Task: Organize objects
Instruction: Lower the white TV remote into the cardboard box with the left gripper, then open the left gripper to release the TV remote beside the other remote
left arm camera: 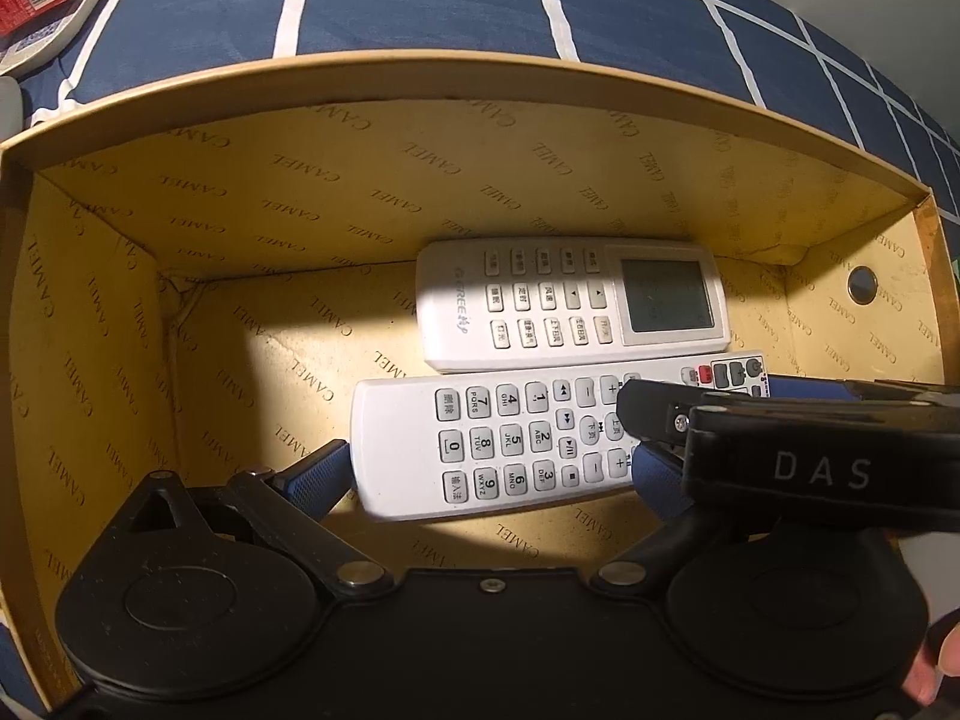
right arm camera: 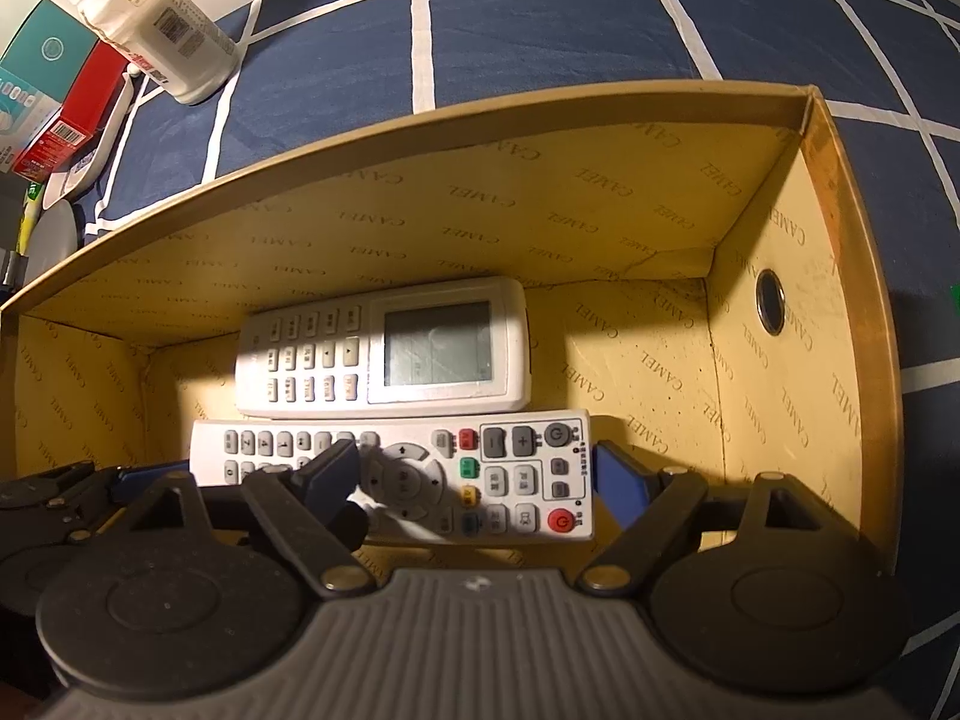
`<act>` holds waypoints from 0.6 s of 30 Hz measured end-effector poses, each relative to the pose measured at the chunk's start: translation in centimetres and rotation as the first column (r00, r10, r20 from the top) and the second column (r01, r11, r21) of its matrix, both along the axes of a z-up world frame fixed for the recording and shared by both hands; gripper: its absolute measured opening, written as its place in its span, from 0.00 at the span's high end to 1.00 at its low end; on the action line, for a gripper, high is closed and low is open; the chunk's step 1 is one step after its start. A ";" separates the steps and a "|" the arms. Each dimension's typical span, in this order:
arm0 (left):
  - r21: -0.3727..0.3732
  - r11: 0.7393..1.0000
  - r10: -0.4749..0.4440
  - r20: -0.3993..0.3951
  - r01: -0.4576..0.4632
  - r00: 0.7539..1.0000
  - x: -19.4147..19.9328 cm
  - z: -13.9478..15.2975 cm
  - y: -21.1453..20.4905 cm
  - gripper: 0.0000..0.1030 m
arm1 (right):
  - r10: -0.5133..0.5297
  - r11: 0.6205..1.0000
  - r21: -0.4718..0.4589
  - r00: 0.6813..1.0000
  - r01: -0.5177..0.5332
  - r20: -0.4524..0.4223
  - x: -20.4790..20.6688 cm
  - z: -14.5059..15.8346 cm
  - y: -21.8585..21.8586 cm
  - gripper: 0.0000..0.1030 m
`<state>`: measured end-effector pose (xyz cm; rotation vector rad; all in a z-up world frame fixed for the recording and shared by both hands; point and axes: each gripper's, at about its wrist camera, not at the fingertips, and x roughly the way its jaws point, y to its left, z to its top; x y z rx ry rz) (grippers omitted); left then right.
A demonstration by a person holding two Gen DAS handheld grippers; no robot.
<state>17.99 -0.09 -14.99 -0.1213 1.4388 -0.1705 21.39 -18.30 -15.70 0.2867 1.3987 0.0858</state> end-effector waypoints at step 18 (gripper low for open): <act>0.008 1.000 0.025 0.091 -0.026 0.996 -5.3 5.0 -0.2 0.03 | 0.041 0.999 -0.020 0.994 -0.039 0.105 -3.3 5.1 1.1 0.13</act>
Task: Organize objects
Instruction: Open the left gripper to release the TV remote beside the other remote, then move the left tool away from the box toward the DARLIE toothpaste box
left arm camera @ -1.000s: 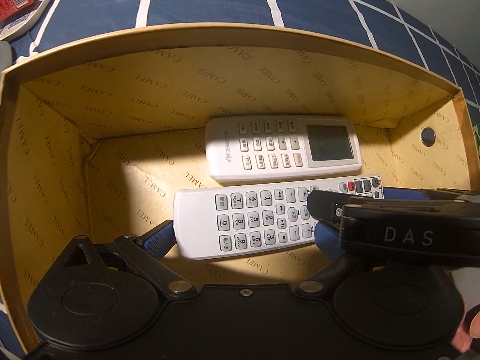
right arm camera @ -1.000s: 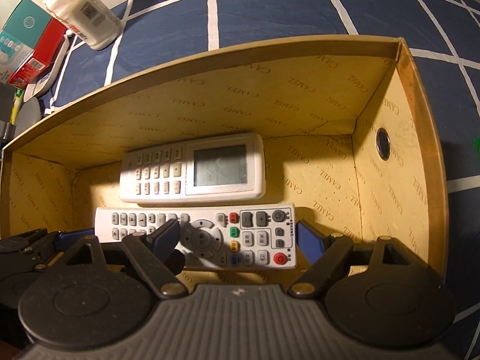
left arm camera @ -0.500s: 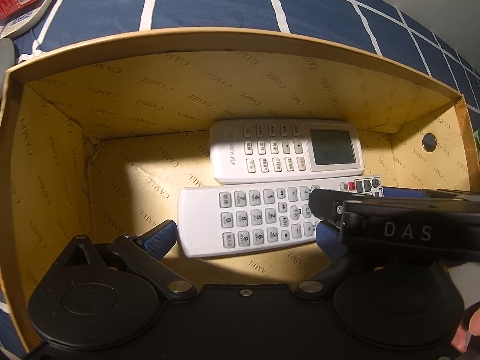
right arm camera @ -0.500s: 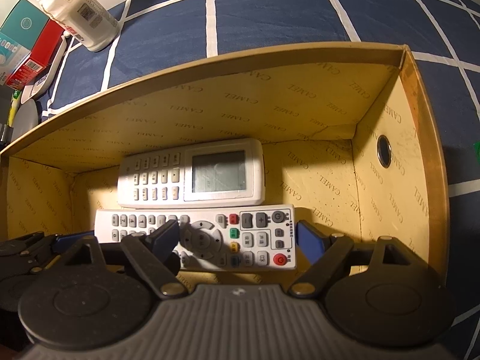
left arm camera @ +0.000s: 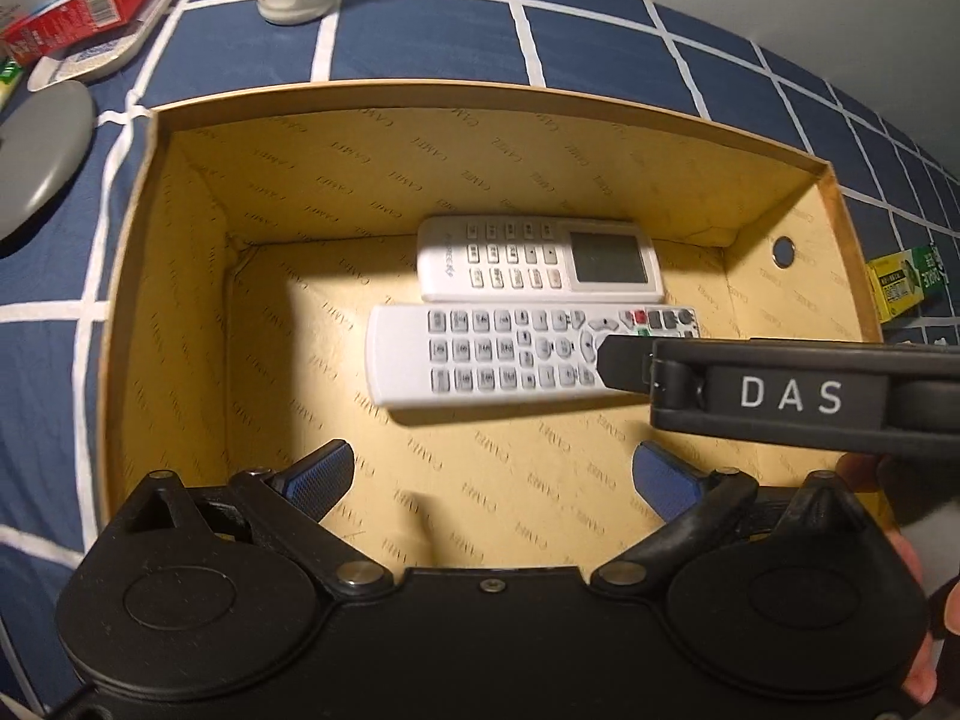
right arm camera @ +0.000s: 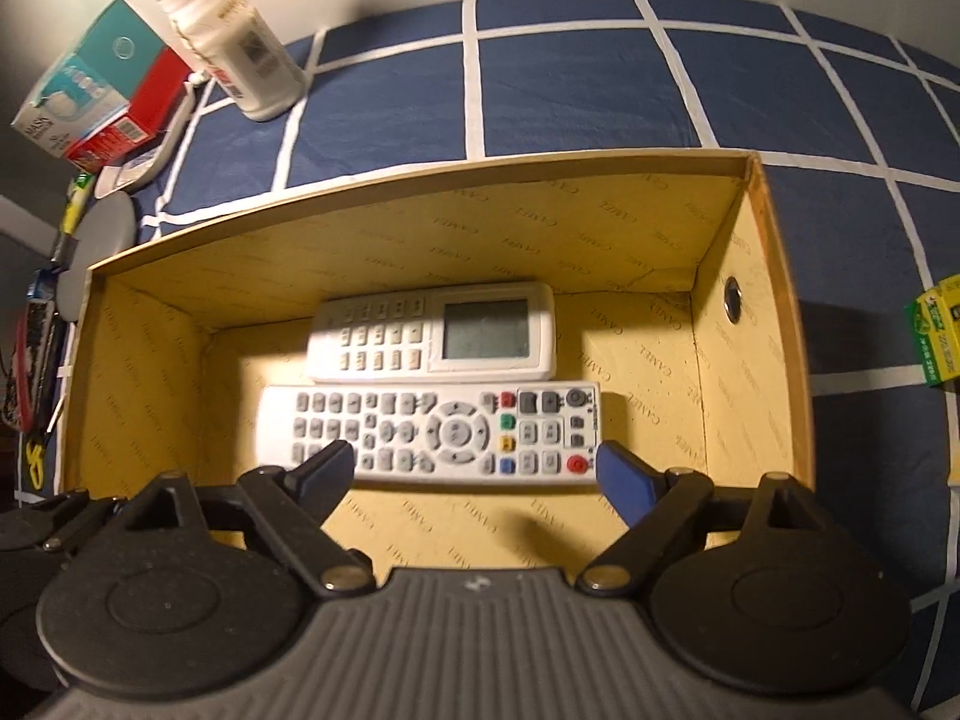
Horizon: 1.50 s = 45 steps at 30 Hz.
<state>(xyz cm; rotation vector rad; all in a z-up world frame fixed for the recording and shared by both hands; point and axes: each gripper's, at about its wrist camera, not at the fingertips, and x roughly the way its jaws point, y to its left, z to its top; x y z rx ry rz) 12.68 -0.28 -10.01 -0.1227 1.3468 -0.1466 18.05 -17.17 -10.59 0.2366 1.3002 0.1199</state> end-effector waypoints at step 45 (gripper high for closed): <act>0.046 0.999 0.000 0.129 -0.006 0.992 -11.5 7.9 -9.6 0.00 | -0.111 0.994 0.007 0.976 0.112 0.188 -15.2 9.3 -11.3 0.00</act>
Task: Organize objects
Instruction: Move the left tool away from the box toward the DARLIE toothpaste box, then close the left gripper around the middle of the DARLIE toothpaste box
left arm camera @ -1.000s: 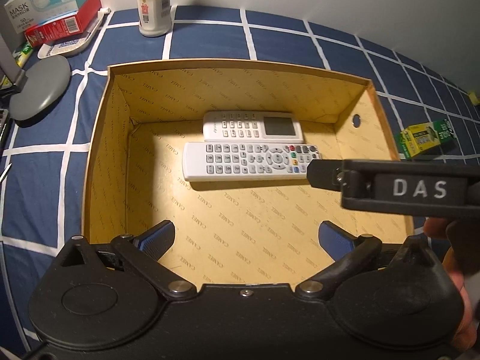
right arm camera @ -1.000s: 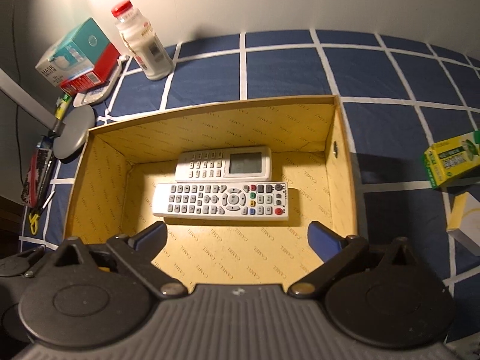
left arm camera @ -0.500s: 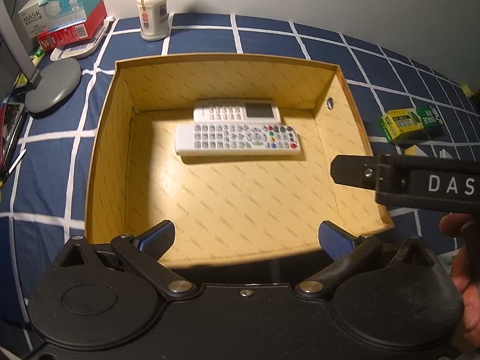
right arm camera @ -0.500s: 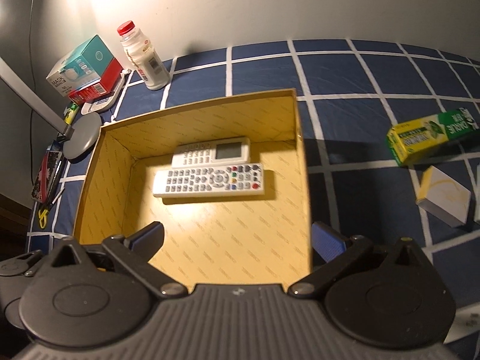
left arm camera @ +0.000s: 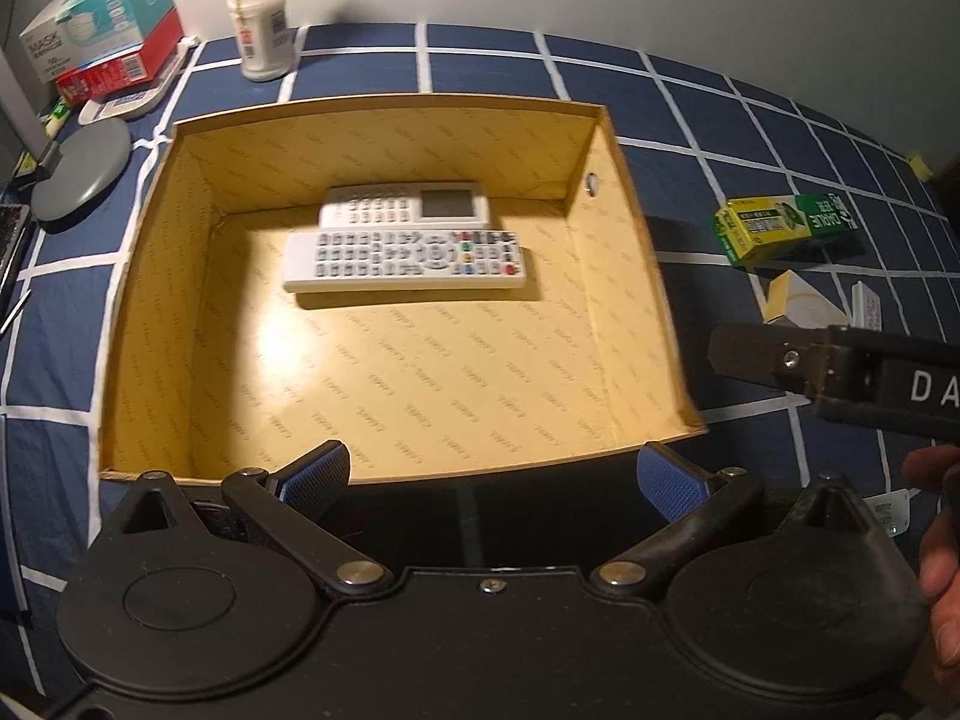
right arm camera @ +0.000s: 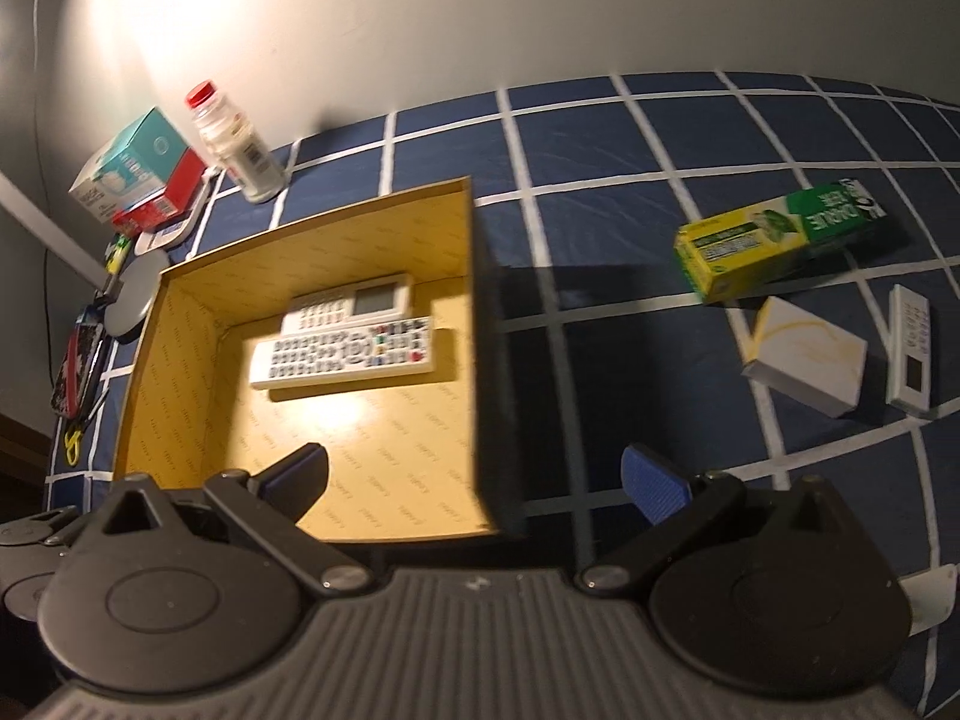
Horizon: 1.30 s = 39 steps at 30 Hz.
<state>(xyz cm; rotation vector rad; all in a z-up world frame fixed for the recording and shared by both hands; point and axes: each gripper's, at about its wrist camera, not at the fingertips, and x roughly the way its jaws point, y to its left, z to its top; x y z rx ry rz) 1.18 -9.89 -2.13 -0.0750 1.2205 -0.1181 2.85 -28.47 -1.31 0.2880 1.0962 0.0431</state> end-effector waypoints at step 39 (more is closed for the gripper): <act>0.051 0.987 0.153 -0.017 -0.152 0.988 5.2 -2.9 -23.7 0.00 | 0.111 0.993 -0.036 0.992 -0.113 -0.057 4.4 -2.5 -28.5 0.00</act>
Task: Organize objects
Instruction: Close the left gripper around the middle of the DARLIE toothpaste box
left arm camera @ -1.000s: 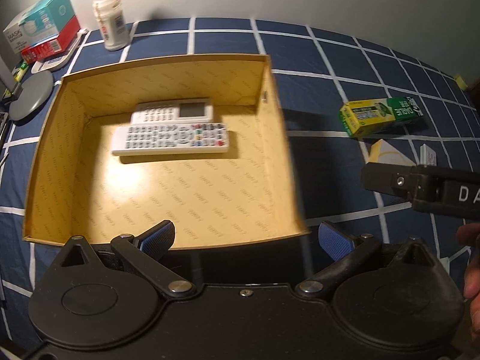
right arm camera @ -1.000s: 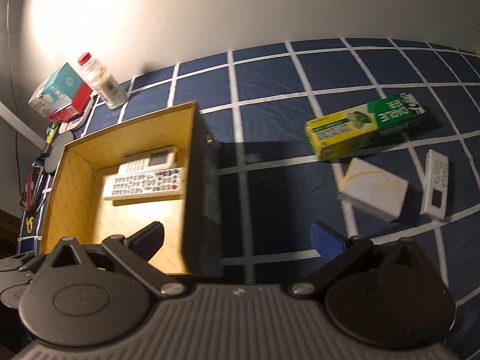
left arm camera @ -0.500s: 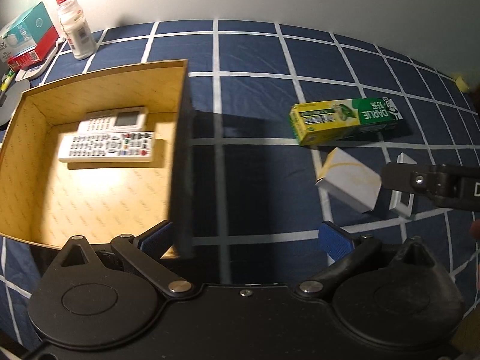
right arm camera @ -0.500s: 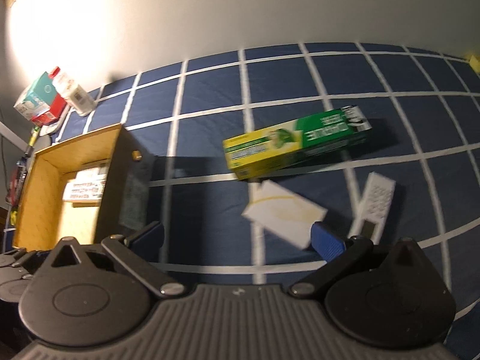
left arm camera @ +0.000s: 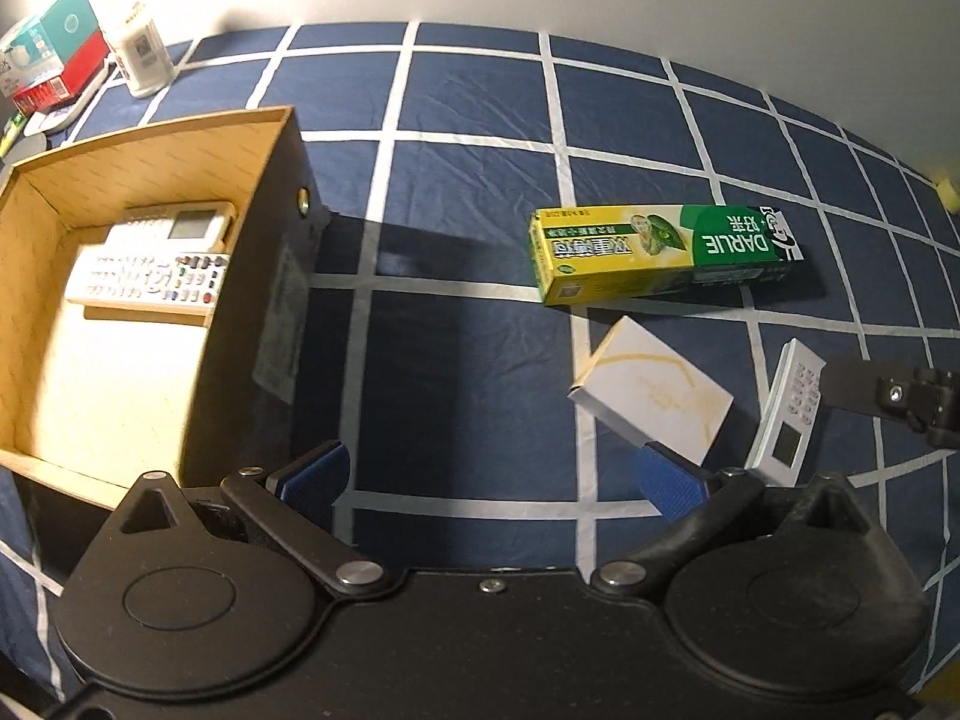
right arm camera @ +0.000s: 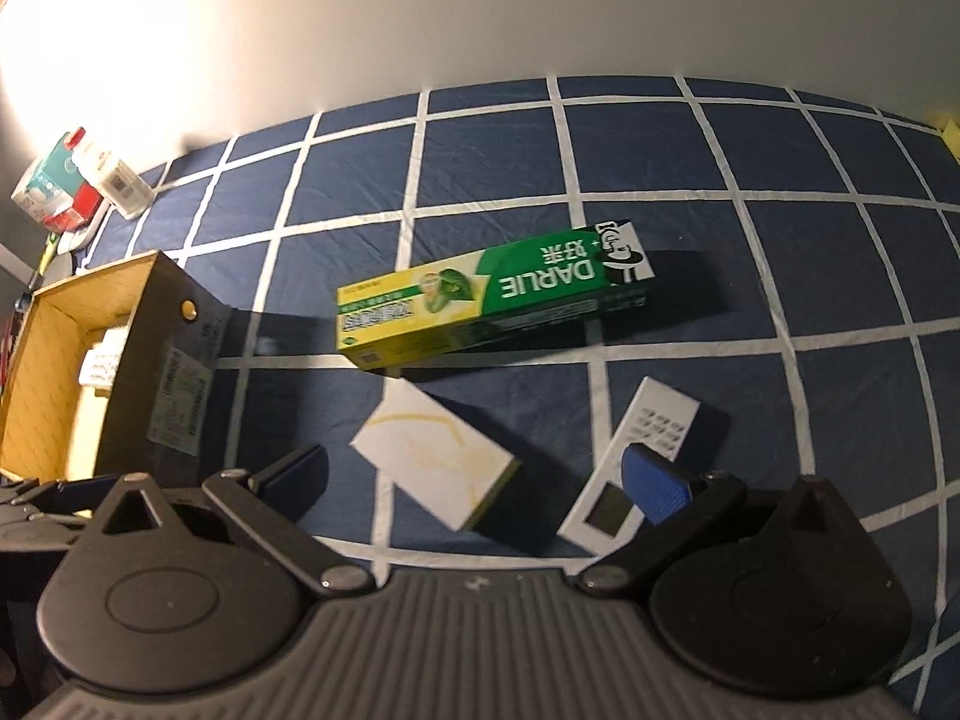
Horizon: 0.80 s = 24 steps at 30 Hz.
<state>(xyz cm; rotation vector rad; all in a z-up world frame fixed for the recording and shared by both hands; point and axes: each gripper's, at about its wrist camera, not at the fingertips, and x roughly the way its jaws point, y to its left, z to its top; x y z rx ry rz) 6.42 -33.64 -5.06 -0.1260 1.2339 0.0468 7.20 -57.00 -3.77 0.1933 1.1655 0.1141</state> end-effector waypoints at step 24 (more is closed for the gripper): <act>-0.041 0.994 0.099 -0.066 -0.102 0.993 9.9 -4.5 -2.0 0.00 | 0.074 0.997 0.018 0.993 -0.072 -0.097 11.7 -5.1 -6.6 0.00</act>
